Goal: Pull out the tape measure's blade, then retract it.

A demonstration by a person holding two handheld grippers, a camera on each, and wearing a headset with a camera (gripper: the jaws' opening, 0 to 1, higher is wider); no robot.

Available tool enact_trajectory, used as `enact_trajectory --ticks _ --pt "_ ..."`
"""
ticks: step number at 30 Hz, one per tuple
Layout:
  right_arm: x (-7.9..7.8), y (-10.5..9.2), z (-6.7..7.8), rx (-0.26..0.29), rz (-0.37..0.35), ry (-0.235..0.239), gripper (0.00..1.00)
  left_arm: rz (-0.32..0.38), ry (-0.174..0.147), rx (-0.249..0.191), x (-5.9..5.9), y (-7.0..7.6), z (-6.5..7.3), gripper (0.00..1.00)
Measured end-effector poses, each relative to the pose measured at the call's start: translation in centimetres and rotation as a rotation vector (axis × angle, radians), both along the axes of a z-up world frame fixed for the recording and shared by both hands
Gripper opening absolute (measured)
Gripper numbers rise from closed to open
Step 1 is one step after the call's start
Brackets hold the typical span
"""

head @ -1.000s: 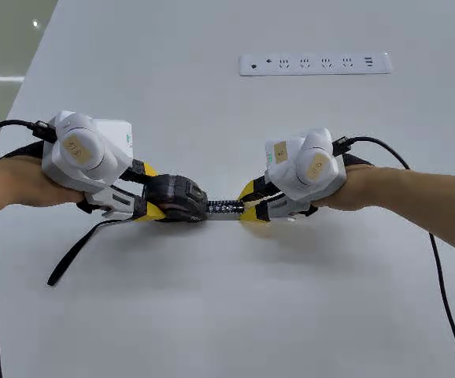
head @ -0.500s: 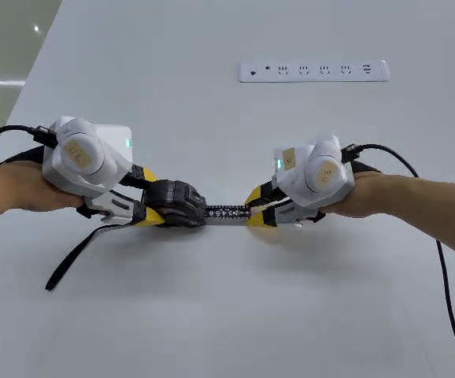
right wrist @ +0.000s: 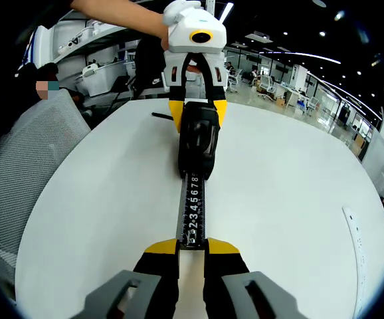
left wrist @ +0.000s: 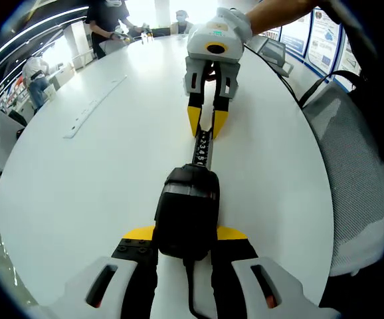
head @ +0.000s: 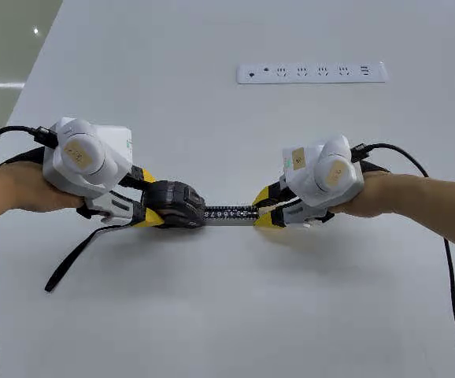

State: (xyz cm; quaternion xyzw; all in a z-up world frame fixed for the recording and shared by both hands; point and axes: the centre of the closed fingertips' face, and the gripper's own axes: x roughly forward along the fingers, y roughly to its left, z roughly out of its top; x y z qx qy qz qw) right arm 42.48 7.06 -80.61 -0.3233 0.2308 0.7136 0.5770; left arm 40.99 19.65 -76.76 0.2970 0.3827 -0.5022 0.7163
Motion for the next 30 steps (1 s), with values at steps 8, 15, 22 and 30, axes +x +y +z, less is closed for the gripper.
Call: enact_trajectory --ticks 8,15,22,30 --pt "-0.4 -0.8 0.6 -0.004 0.002 -0.003 0.09 0.005 0.003 0.001 0.0 0.0 0.0 0.25" --pt "-0.2 -1.7 0.6 -0.013 0.004 -0.007 0.09 0.004 0.004 0.003 0.1 0.0 0.0 0.25" --pt "0.1 -2.8 0.7 -0.022 0.003 -0.013 0.09 0.007 0.007 0.002 0.1 0.0 0.0 0.25" --pt "0.0 -4.1 1.1 -0.035 0.003 -0.014 0.09 0.009 0.007 0.005 0.1 0.0 0.0 0.25"
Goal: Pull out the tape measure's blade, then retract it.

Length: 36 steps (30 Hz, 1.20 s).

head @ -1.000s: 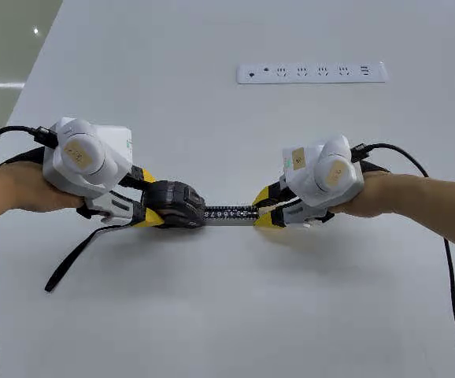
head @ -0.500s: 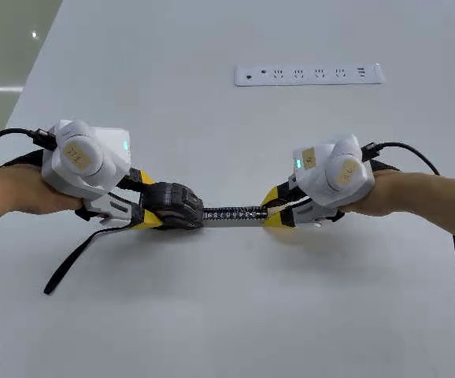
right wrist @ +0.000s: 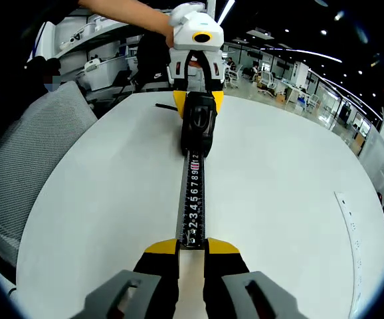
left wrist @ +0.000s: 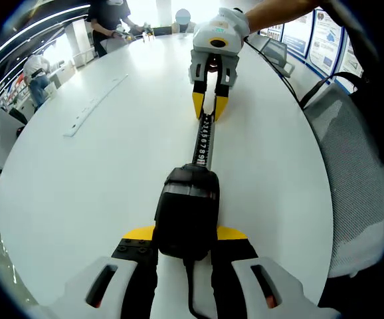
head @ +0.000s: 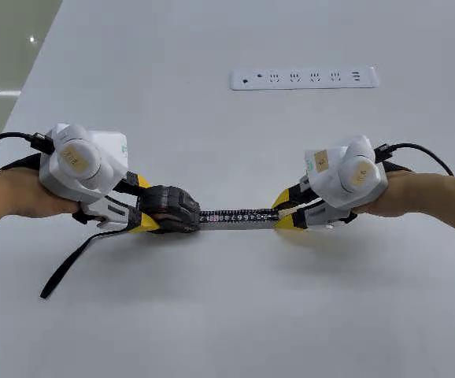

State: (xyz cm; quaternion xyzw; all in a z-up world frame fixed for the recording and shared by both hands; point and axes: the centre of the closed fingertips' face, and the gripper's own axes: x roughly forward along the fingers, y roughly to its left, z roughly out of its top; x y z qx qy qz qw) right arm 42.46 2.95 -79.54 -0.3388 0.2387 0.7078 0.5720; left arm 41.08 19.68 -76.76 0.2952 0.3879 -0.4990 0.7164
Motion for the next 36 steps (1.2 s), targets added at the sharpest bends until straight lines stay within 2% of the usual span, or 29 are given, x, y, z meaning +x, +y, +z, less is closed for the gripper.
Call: enact_trajectory --ticks 17,36 --pt "0.7 -3.0 -0.4 -0.032 -0.01 0.002 0.09 -0.001 -0.001 0.006 0.0 0.0 0.0 0.25" --pt "0.7 -6.2 0.0 -0.075 -0.018 -0.008 0.09 -0.004 -0.002 0.016 0.0 0.0 0.0 0.25"
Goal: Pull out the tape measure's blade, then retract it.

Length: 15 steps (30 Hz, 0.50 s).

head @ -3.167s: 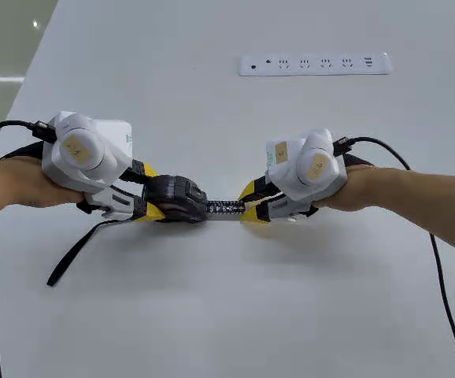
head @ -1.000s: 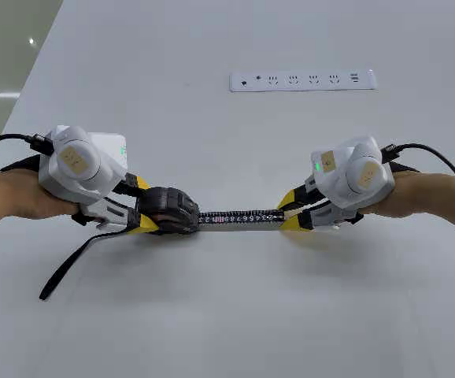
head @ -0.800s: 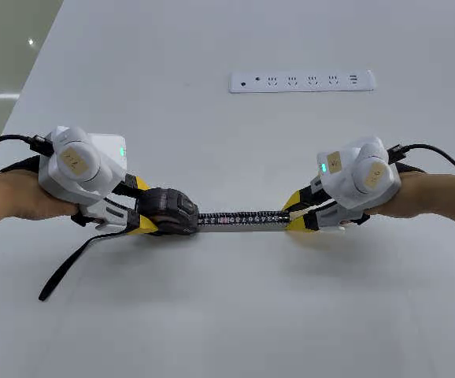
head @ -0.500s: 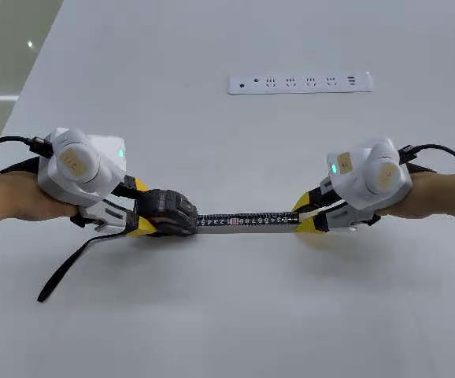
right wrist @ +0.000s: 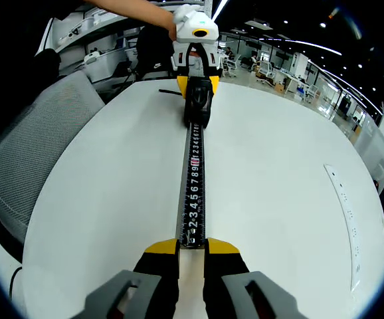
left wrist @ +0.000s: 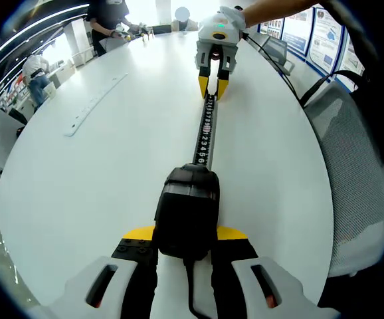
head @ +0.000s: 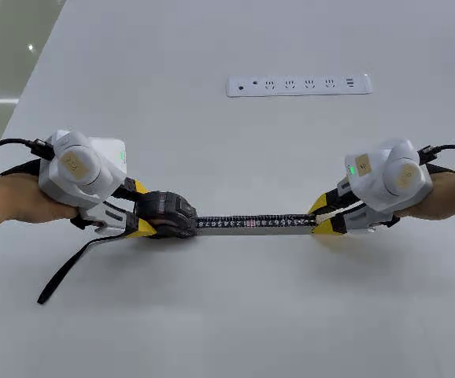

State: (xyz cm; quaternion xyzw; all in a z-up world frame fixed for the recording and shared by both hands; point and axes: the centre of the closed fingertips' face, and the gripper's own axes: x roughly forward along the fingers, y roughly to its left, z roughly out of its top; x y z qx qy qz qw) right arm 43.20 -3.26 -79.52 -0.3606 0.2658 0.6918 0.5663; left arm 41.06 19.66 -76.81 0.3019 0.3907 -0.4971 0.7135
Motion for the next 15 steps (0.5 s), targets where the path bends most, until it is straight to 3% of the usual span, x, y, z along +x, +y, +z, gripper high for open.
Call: enact_trajectory --ticks 15 --pt "0.4 -2.3 0.0 -0.034 -0.005 -0.008 0.09 -0.003 0.0 0.006 0.1 0.0 0.0 0.25"
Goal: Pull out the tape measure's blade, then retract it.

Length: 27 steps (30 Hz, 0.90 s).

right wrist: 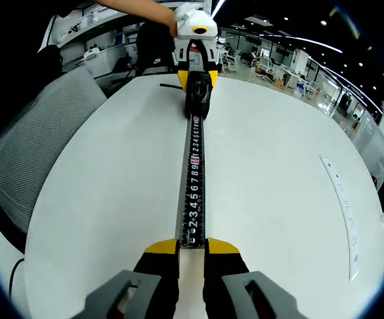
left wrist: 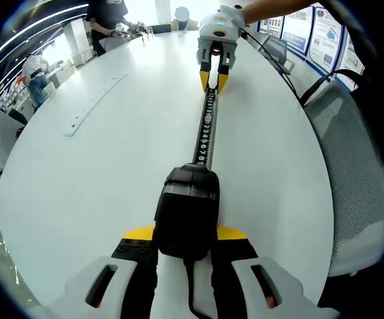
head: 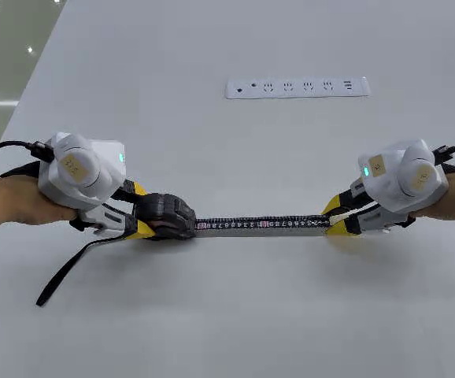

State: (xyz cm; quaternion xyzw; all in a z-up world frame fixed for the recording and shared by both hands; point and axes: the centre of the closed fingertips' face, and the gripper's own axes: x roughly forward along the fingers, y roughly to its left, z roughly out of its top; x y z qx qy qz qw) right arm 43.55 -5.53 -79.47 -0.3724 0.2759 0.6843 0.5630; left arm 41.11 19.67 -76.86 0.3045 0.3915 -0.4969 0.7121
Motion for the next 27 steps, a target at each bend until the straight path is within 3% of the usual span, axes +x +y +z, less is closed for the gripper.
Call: enact_trajectory --ticks 10,18,27 --pt "0.1 -1.6 0.2 -0.017 -0.007 -0.006 0.09 -0.002 0.002 0.008 0.0 -0.1 0.0 0.25" --pt "0.5 -2.7 -0.8 -0.037 -0.008 -0.009 0.09 -0.008 0.001 0.017 -0.1 -0.2 0.0 0.26" --pt "0.3 -2.6 -0.7 -0.048 -0.008 -0.018 0.09 -0.014 -0.005 0.03 0.0 -0.3 -0.1 0.26"
